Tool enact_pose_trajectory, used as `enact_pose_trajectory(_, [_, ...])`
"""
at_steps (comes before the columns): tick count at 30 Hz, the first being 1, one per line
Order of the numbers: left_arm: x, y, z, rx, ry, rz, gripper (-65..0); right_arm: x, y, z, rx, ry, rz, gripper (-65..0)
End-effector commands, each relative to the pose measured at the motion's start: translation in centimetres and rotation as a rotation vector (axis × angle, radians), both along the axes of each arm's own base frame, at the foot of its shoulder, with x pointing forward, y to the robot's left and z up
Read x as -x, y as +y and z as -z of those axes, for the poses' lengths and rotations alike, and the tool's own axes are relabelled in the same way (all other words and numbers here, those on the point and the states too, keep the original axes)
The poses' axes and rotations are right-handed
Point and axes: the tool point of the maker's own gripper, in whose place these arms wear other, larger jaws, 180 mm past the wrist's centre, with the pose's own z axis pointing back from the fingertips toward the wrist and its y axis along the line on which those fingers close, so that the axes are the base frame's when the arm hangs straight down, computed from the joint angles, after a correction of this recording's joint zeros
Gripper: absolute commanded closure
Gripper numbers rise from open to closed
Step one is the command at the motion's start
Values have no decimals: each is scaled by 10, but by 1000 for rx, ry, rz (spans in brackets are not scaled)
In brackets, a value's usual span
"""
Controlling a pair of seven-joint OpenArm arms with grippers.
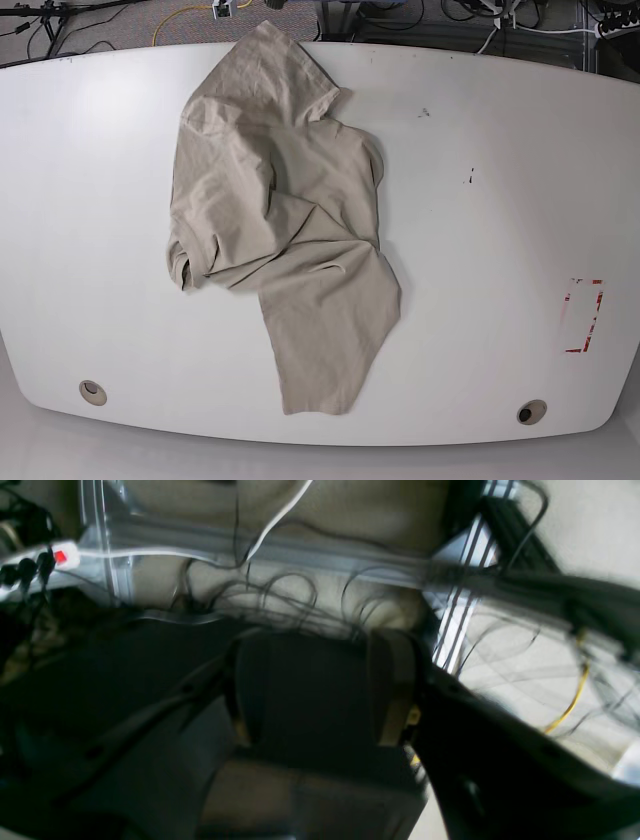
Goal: Fold the T-shirt properly
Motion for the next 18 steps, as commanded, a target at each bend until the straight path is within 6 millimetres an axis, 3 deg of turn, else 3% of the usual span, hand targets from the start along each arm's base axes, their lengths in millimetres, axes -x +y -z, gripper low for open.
enact_pose_trajectory(1, [-11, 2, -9, -11, -54, 27, -292, 1, -6, -7, 14, -19, -7, -44])
enact_pose_trajectory(6, [-28, 0, -30, -15, -137, 65, -293, -6, -18, -22, 69, -72, -39, -43])
enact_pose_trajectory(16, [-38, 0, -55, -32, -209, 104, -296, -9, -24, -41, 102, -117, -61, -45])
enact_pose_trajectory(18, [-45, 2, -68, -43, -245, 120, -296, -9, -24, -50, 103, -130, -61, -46])
